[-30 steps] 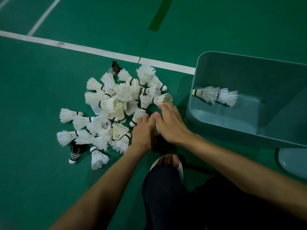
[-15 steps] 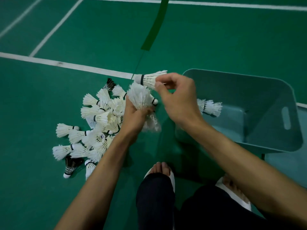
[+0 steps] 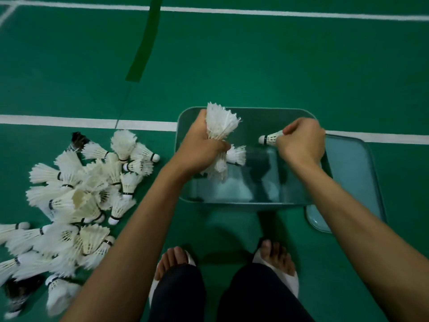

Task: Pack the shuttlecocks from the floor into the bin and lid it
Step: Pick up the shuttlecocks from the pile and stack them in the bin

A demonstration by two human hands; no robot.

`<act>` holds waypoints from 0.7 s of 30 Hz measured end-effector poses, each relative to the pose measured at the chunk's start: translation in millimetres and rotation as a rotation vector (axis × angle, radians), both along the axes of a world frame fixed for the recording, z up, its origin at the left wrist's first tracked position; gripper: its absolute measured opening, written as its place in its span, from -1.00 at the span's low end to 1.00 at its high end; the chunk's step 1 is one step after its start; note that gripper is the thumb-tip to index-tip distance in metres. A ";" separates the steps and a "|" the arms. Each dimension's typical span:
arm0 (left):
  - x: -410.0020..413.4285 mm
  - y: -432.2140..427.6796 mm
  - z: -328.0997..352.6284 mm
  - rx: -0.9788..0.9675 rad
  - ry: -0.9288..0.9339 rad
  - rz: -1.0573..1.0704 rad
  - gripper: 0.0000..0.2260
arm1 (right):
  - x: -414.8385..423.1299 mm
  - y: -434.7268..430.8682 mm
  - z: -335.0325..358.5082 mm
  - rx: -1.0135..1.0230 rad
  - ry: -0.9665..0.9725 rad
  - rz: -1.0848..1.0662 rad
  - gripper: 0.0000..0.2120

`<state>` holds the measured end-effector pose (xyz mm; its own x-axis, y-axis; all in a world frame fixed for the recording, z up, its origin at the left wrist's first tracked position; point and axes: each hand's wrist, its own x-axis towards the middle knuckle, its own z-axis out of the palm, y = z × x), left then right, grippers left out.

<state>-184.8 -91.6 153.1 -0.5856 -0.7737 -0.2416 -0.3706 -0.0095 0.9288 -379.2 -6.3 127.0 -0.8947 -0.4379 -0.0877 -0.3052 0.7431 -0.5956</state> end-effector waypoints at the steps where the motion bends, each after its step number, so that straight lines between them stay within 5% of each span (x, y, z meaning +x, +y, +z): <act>1: -7.7 -0.5 -8.2 0.009 -0.039 -0.016 -0.54 | -3.6 -1.3 -9.7 0.051 -0.016 0.013 -0.85; 10: -27.8 -23.9 -52.0 0.166 -0.274 0.008 -0.60 | -22.1 -36.8 -71.8 0.145 -0.316 -0.014 -0.90; 16: -32.5 -29.0 -63.8 0.264 -0.303 0.061 -0.54 | -25.8 -58.5 -117.6 -0.008 -0.594 -0.029 -0.67; 21: -35.3 -24.8 -69.9 0.306 -0.288 0.083 -0.54 | -8.8 -62.6 -88.2 -0.035 -0.692 0.057 -0.86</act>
<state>-220.1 -116.4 83.3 -0.3993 -0.6830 -0.6116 -0.6005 -0.3092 0.7374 -388.0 -68.9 38.8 -0.6134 -0.4956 -0.6150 0.1153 0.7141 -0.6905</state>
